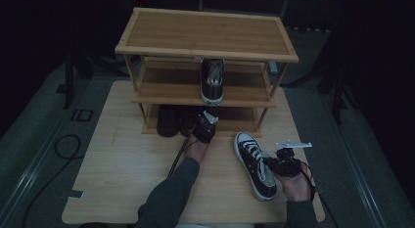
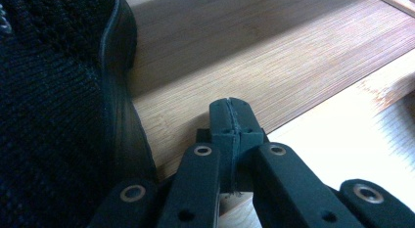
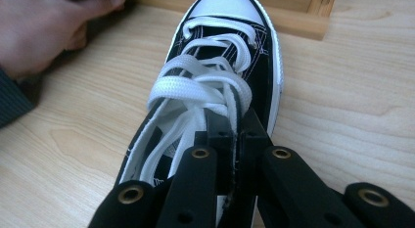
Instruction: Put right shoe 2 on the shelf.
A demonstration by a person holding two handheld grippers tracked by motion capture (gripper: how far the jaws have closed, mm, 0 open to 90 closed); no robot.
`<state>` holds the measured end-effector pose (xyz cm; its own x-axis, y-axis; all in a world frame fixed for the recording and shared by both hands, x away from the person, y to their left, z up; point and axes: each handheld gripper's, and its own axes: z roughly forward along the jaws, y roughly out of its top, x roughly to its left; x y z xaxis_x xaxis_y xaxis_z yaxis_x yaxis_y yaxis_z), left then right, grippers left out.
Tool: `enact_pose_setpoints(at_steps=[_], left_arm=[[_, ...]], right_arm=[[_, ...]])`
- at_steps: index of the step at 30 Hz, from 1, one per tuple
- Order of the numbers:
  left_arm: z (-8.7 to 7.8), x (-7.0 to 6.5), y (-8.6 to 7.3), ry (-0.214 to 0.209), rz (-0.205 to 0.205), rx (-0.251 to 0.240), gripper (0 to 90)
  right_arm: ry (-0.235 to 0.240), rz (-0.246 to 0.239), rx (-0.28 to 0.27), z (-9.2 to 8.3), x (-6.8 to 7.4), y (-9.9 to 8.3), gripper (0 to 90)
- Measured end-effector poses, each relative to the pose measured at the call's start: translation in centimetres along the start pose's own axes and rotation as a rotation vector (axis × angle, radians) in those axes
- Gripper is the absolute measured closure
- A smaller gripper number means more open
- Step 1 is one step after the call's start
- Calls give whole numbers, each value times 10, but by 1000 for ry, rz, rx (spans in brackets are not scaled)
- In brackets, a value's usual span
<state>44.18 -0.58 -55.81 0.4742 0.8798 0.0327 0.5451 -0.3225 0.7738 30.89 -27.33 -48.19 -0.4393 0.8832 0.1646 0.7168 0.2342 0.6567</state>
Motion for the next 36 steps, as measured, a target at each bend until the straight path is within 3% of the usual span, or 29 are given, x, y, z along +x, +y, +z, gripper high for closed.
enact_pose_setpoints(at_steps=[14, 36], left_arm=[[0, 0, 0, 0, 0, 0, 900], [0, 0, 0, -1, 0, 1, 900]], right_arm=[[40, -4, -38, -13, -1, 14, 880], [90, -67, -68, -30, 7, 38, 880]])
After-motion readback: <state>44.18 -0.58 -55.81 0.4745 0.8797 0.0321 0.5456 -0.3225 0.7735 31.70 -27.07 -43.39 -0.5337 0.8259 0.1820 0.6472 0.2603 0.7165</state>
